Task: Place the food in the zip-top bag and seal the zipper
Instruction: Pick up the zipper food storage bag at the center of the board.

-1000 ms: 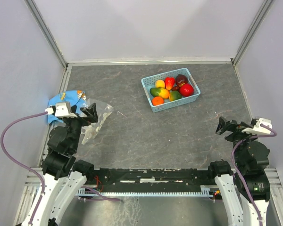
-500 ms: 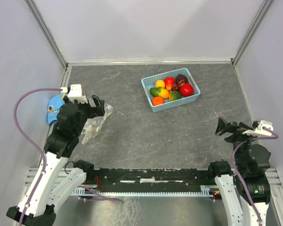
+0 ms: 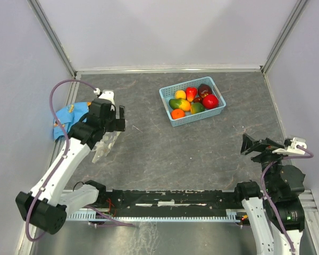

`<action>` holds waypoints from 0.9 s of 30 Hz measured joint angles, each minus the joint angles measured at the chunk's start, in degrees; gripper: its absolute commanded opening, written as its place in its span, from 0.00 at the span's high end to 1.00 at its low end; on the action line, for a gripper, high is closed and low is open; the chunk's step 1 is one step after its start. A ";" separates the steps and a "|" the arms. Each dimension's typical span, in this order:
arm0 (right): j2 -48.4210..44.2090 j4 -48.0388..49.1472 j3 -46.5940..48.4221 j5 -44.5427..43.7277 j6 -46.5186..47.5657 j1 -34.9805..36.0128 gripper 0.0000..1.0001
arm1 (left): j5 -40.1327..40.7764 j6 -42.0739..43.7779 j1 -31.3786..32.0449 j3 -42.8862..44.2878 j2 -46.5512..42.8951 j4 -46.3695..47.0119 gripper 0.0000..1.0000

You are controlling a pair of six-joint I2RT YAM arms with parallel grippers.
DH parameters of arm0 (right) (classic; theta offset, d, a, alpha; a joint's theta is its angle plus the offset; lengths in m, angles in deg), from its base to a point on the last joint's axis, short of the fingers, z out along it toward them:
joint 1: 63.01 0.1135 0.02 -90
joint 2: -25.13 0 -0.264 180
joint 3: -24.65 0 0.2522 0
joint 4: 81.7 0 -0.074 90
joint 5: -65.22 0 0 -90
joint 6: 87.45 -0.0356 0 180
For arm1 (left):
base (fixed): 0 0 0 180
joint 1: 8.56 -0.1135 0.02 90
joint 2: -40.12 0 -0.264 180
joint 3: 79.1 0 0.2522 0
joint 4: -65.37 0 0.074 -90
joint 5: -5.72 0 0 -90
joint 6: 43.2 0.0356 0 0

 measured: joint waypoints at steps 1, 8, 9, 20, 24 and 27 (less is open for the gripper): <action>-0.15 0.00 -0.09 0.13 -0.07 0.17 0.01 | 0.79 0.00 0.44 0.00 1.01 -0.44 0.02; -1.42 0.02 -1.20 0.52 -0.87 0.48 0.01 | 7.91 0.04 5.70 -0.02 7.54 -3.17 0.06; -1.42 0.07 -1.33 0.68 -0.92 0.55 0.01 | 8.74 0.07 6.21 0.00 8.24 -3.30 0.08; -2.08 0.39 -3.10 1.79 -1.29 0.61 0.01 | 22.05 0.57 11.13 0.15 21.33 -4.90 0.13; -2.69 0.42 -3.39 1.88 -1.29 0.61 0.01 | 24.17 0.90 11.28 1.05 25.53 -5.35 0.27; -2.82 0.44 -3.80 1.92 -1.29 0.63 0.01 | 25.18 0.96 11.28 1.60 27.34 -5.53 0.47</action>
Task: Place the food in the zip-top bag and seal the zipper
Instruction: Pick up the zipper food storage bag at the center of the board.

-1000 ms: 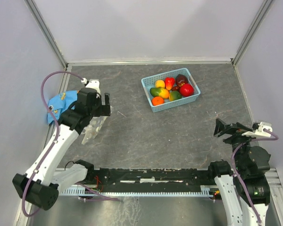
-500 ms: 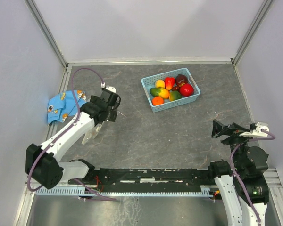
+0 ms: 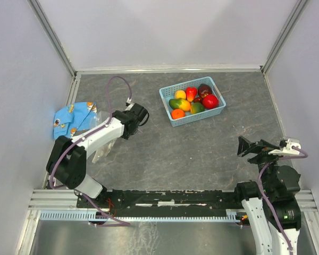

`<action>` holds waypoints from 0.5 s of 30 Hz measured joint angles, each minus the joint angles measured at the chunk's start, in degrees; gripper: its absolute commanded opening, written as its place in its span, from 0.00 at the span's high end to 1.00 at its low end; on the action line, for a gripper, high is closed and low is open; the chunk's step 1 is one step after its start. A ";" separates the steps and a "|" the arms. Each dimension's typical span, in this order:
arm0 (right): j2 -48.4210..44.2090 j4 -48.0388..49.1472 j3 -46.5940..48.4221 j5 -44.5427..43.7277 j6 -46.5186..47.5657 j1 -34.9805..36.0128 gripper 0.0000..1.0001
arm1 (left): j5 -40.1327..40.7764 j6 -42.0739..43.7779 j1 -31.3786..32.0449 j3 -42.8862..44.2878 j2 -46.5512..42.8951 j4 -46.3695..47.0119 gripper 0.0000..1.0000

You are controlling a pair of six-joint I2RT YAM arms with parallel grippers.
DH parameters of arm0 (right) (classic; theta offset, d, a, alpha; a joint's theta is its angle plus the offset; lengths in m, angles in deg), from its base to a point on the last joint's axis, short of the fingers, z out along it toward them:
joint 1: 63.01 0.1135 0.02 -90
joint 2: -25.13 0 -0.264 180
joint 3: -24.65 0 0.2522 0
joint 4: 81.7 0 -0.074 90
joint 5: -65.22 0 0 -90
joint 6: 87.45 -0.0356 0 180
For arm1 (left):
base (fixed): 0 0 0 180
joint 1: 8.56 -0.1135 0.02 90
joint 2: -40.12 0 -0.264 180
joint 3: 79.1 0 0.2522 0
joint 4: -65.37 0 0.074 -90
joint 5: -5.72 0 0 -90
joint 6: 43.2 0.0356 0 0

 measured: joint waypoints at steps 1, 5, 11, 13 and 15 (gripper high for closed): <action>0.00 0.00 -0.17 0.00 0.00 0.07 0.01 | 0.46 0.17 0.00 0.09 0.46 0.04 0.53; -0.42 0.00 -0.79 0.04 -0.04 0.22 0.01 | 1.07 0.46 0.00 0.11 2.12 0.02 0.74; -0.63 0.39 -1.27 0.72 -0.48 0.46 0.01 | 0.83 0.48 0.00 0.24 3.28 -0.09 0.97; -0.48 0.79 -1.70 1.68 -0.90 0.46 0.01 | 0.61 0.37 0.00 0.50 2.73 -0.04 0.97; -0.13 1.40 -2.25 2.67 -1.36 0.46 0.01 | 0.20 -0.13 0.00 0.74 1.01 -0.07 0.97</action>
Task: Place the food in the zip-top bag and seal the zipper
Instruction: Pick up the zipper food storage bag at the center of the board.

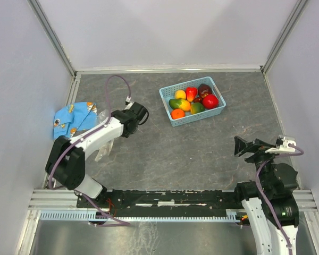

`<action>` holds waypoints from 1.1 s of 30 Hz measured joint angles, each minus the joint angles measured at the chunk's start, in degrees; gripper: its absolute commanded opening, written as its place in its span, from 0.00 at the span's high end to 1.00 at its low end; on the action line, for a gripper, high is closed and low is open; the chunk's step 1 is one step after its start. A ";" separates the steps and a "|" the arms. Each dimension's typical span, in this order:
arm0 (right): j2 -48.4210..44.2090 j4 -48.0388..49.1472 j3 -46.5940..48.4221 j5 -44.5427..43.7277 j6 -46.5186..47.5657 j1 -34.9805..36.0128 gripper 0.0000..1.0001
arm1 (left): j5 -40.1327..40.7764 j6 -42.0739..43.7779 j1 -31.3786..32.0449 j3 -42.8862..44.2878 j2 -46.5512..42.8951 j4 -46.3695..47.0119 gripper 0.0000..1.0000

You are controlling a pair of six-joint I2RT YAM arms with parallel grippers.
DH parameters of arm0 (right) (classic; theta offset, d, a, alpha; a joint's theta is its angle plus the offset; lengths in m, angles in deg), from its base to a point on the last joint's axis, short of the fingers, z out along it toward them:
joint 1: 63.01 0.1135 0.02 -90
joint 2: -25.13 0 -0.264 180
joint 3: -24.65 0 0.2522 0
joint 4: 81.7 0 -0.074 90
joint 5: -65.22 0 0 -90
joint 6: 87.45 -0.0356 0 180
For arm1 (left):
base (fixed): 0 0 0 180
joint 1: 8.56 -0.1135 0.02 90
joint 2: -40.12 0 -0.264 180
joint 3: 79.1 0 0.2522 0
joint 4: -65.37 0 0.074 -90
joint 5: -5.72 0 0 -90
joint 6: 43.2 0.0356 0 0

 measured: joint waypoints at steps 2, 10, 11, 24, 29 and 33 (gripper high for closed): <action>0.87 0.50 -0.63 1.18 -0.48 0.00 0.01 | -1.20 -1.07 0.00 0.35 -3.17 0.07 0.97; 8.92 7.28 -4.92 8.72 -3.43 0.00 0.01 | -11.65 -8.85 0.00 0.44 -18.38 5.44 0.97; 10.05 8.74 -6.01 10.08 -3.93 0.00 0.01 | -12.55 -10.25 0.00 0.33 -19.63 6.21 0.97; 32.33 36.92 -16.31 22.73 -12.50 6.49 0.01 | -25.20 -33.62 0.00 -12.59 -33.27 21.22 0.97; 41.57 46.97 -18.05 20.87 -13.44 18.84 0.01 | -27.04 -40.59 0.00 -18.69 -39.74 27.61 0.97; 47.28 56.54 -18.91 18.95 -13.44 22.80 0.02 | -27.71 -45.59 0.00 -23.08 -44.72 32.72 0.97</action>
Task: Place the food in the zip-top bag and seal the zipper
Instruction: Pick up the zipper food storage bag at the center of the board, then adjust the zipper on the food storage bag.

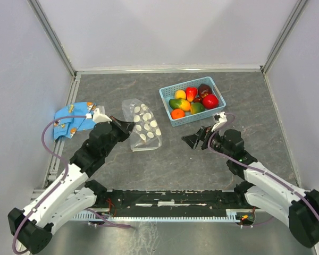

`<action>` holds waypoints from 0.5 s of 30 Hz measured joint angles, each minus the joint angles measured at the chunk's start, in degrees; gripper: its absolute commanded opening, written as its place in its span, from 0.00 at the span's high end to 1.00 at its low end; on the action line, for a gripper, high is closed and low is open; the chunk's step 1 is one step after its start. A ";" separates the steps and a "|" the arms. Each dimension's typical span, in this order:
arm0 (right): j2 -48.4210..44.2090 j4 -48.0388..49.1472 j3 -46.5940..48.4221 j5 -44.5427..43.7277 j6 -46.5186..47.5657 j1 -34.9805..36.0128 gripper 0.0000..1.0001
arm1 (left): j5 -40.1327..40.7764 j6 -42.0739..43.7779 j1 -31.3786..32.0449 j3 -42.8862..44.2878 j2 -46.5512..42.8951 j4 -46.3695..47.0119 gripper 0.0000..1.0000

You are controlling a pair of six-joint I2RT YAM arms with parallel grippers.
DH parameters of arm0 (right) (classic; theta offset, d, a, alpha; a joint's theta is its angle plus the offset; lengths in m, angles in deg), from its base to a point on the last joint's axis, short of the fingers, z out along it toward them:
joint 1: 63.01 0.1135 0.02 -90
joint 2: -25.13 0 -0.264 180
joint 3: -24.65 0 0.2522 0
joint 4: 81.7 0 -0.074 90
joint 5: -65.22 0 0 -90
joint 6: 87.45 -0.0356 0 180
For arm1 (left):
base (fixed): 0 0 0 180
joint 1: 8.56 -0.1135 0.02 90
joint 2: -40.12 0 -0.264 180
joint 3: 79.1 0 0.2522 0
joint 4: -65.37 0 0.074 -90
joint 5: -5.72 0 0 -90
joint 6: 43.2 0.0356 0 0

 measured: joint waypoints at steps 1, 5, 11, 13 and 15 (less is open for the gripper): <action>1.51 2.01 -0.07 -0.28 0.00 0.76 0.02 | -0.20 -1.14 0.00 -1.05 -1.01 1.07 0.97; 7.32 9.73 -0.07 -1.09 0.02 4.15 0.02 | -1.70 -6.29 0.00 -5.90 -4.98 6.12 0.97; 15.12 19.32 0.20 -1.62 0.04 9.97 0.02 | -2.62 -11.78 0.00 -9.46 -7.39 10.12 0.97; 18.25 21.86 0.68 -1.84 0.00 11.96 0.03 | -3.17 -13.46 0.00 -10.67 -8.20 11.74 0.97; 20.70 23.93 1.07 -2.08 -0.07 13.42 0.04 | -3.54 -15.04 0.00 -12.09 -8.90 13.44 0.97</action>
